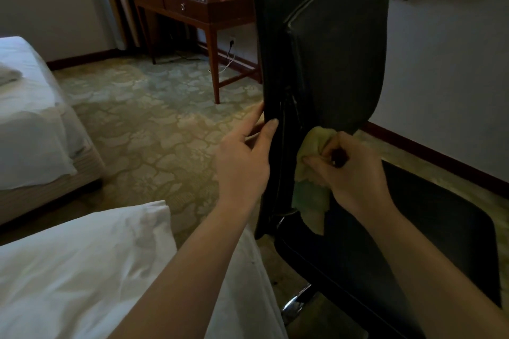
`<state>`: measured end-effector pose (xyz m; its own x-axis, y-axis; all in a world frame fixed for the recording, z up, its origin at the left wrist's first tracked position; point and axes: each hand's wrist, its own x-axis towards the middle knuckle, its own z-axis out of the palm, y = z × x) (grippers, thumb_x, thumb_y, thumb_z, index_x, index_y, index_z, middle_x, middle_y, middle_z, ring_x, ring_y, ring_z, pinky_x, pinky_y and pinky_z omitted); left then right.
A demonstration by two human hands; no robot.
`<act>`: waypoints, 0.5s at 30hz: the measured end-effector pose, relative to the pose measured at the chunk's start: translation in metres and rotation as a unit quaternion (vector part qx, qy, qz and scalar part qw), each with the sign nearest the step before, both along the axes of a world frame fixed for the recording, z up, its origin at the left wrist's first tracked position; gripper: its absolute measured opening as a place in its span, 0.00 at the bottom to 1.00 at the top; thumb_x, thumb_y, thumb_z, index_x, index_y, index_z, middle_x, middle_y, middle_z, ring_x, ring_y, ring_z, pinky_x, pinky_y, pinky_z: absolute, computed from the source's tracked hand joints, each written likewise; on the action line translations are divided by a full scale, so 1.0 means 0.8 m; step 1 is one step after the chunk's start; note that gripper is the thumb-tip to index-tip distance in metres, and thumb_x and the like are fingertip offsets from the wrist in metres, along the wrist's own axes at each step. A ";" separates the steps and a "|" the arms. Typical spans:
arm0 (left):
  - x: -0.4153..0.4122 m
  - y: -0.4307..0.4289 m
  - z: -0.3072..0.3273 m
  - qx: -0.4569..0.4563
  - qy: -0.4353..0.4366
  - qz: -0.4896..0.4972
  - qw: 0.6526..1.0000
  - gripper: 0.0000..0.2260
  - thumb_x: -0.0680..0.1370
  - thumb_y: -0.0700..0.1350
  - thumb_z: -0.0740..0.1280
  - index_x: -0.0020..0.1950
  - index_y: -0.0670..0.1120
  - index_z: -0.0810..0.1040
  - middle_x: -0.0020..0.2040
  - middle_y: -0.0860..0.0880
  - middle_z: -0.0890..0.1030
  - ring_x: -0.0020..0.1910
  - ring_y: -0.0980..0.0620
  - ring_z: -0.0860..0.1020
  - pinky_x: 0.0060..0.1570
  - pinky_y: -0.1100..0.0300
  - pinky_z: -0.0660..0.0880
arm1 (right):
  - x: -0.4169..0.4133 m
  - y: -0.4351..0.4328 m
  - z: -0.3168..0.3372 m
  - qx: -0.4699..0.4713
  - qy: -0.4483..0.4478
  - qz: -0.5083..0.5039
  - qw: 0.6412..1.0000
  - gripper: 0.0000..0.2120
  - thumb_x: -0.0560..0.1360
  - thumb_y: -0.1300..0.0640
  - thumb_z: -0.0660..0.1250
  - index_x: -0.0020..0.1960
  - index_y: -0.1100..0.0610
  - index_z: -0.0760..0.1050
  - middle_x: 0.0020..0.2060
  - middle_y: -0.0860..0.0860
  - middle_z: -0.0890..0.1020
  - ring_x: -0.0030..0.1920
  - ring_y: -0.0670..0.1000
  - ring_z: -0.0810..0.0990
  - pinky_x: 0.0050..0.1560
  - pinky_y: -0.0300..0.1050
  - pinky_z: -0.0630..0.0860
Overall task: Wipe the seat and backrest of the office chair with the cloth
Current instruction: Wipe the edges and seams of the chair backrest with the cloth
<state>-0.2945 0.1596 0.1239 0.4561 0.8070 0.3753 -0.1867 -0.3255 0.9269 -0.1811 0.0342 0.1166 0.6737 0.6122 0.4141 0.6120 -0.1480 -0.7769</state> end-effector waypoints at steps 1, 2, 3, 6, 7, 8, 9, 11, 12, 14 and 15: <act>0.000 0.000 0.000 0.000 0.001 0.000 1.000 0.16 0.82 0.46 0.69 0.65 0.63 0.76 0.49 0.67 0.84 0.52 0.65 0.83 0.54 0.59 0.81 | -0.001 0.003 0.009 0.025 -0.004 -0.001 1.000 0.13 0.72 0.59 0.77 0.38 0.52 0.73 0.37 0.45 0.79 0.39 0.39 0.78 0.40 0.29 0.72; 0.000 -0.001 0.001 -0.002 0.001 0.000 1.000 0.16 0.82 0.46 0.69 0.63 0.65 0.75 0.49 0.68 0.84 0.52 0.64 0.83 0.55 0.59 0.81 | -0.003 0.007 0.021 0.047 -0.013 -0.002 0.999 0.13 0.72 0.59 0.77 0.38 0.52 0.73 0.37 0.44 0.79 0.39 0.39 0.78 0.40 0.29 0.73; 0.000 -0.001 0.001 -0.003 0.002 0.000 1.000 0.16 0.82 0.46 0.69 0.62 0.67 0.75 0.48 0.68 0.84 0.52 0.64 0.83 0.55 0.59 0.81 | -0.004 0.012 0.034 0.062 -0.027 -0.003 0.998 0.13 0.72 0.58 0.77 0.38 0.51 0.73 0.37 0.44 0.79 0.39 0.39 0.78 0.40 0.29 0.73; 0.000 -0.001 0.001 -0.003 0.001 0.005 1.000 0.17 0.82 0.46 0.69 0.62 0.68 0.74 0.52 0.64 0.84 0.55 0.63 0.82 0.56 0.57 0.81 | -0.005 0.030 0.062 0.074 -0.055 -0.002 0.996 0.14 0.73 0.56 0.76 0.39 0.47 0.72 0.38 0.42 0.79 0.39 0.39 0.79 0.40 0.30 0.75; 0.001 -0.001 0.000 -0.001 -0.002 0.008 1.000 0.17 0.82 0.46 0.69 0.63 0.67 0.74 0.54 0.62 0.84 0.56 0.62 0.82 0.58 0.55 0.81 | -0.004 0.034 0.066 0.076 -0.057 -0.002 0.995 0.14 0.73 0.56 0.76 0.39 0.47 0.71 0.38 0.42 0.79 0.39 0.39 0.79 0.40 0.30 0.75; 0.001 0.000 -0.001 0.001 -0.003 0.011 1.000 0.17 0.82 0.46 0.69 0.63 0.67 0.74 0.55 0.62 0.84 0.56 0.62 0.82 0.58 0.53 0.81 | -0.003 0.038 0.066 0.077 -0.053 -0.003 0.996 0.13 0.73 0.56 0.76 0.39 0.48 0.72 0.38 0.43 0.79 0.39 0.39 0.79 0.39 0.31 0.75; 0.001 0.001 -0.001 0.002 -0.001 0.013 1.000 0.17 0.82 0.46 0.69 0.63 0.67 0.74 0.54 0.62 0.84 0.56 0.62 0.82 0.59 0.53 0.81 | -0.003 0.040 0.065 0.078 -0.046 -0.006 0.996 0.13 0.73 0.56 0.76 0.39 0.48 0.72 0.38 0.43 0.79 0.38 0.40 0.79 0.39 0.32 0.75; 0.001 0.002 0.000 0.006 0.006 0.013 1.000 0.17 0.82 0.46 0.69 0.63 0.67 0.74 0.51 0.67 0.83 0.55 0.64 0.82 0.58 0.53 0.81 | -0.002 0.039 0.058 0.074 -0.035 -0.013 0.997 0.12 0.73 0.56 0.76 0.39 0.49 0.72 0.37 0.44 0.79 0.38 0.40 0.79 0.38 0.32 0.75; 0.001 0.003 0.000 0.010 0.010 0.013 1.000 0.17 0.82 0.46 0.69 0.63 0.67 0.74 0.50 0.69 0.83 0.55 0.65 0.81 0.57 0.54 0.81 | -0.002 0.037 0.052 0.070 -0.028 -0.016 0.997 0.13 0.73 0.56 0.76 0.39 0.50 0.72 0.37 0.44 0.79 0.37 0.40 0.79 0.37 0.31 0.74; 0.000 0.002 0.001 0.019 0.013 0.012 1.000 0.16 0.82 0.46 0.69 0.64 0.66 0.74 0.50 0.69 0.83 0.55 0.66 0.81 0.57 0.54 0.81 | -0.002 0.028 0.038 0.059 -0.010 -0.012 0.998 0.13 0.73 0.58 0.76 0.39 0.51 0.72 0.36 0.45 0.79 0.36 0.39 0.78 0.36 0.30 0.73; 0.000 0.002 0.001 0.020 0.010 0.011 1.000 0.16 0.82 0.46 0.69 0.64 0.65 0.74 0.51 0.67 0.83 0.55 0.65 0.82 0.58 0.54 0.81 | -0.003 0.024 0.031 0.054 0.000 -0.006 0.998 0.13 0.73 0.59 0.76 0.39 0.52 0.72 0.36 0.45 0.79 0.37 0.39 0.79 0.37 0.30 0.73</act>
